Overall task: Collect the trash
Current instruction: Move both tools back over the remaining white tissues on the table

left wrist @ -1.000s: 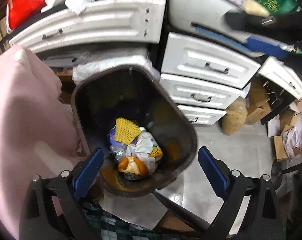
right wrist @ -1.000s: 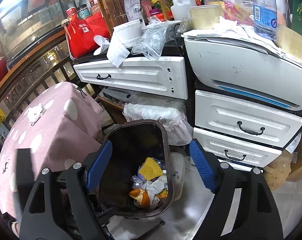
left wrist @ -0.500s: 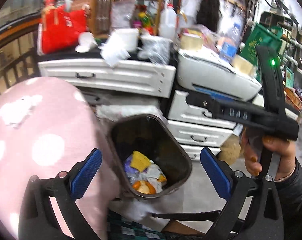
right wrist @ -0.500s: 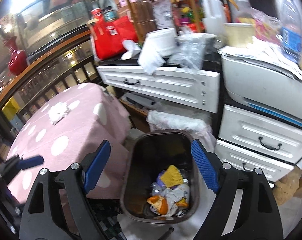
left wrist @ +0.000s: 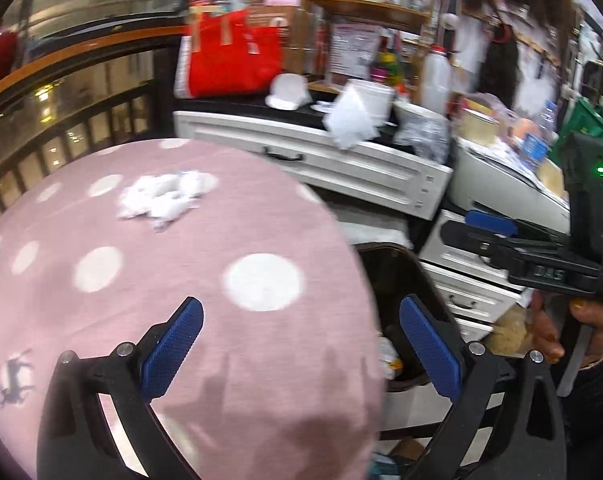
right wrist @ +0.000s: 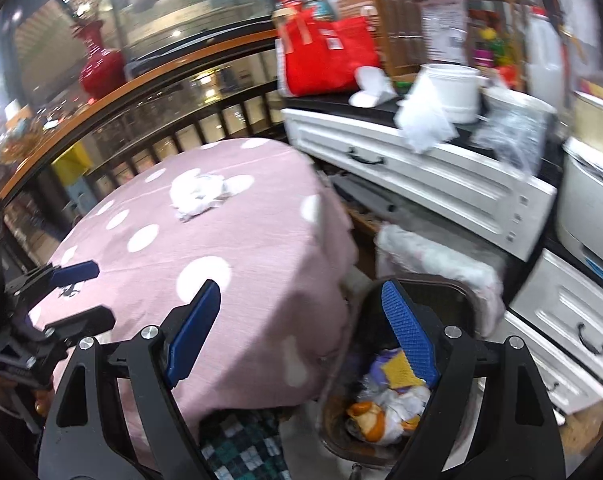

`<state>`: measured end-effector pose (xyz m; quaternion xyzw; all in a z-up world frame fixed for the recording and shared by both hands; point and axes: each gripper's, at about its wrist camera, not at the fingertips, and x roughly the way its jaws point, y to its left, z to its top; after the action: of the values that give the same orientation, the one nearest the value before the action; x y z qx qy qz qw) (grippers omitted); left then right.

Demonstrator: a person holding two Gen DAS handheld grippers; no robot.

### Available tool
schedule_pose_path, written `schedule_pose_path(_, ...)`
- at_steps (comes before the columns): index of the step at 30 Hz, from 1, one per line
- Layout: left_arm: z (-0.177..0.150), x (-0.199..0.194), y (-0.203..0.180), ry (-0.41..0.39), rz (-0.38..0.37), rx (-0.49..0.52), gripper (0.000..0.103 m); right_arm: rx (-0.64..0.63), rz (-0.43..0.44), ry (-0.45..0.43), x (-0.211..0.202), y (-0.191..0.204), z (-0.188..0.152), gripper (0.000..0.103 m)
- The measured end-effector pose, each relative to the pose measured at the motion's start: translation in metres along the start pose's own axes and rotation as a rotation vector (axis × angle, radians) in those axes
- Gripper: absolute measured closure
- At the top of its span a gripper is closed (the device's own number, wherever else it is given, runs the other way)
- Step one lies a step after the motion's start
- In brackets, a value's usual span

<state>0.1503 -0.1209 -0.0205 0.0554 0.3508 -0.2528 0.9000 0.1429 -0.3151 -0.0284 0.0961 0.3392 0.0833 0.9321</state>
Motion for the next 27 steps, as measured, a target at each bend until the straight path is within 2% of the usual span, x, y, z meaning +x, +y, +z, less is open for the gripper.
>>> schedule_pose_path(8,-0.003,-0.006,0.061,0.009,0.126,-0.039,0.006,-0.094,0.087,0.041,0.040,0.051,0.016,0.021)
schedule_pose_path(15,-0.007,-0.004,0.122,0.034,0.185,-0.134,0.006,-0.179,0.133,0.085,0.083,0.094,0.035,0.021)
schedule_pose_path(20,-0.009,-0.002,0.154,0.039,0.212,-0.188,0.006,-0.205,0.163,0.135,0.120,0.116,0.052,0.021)
schedule_pose_path(27,-0.006,0.002,0.176,0.031,0.213,-0.240,0.006,-0.258,0.120,0.192,0.186,0.151,0.073,0.021)
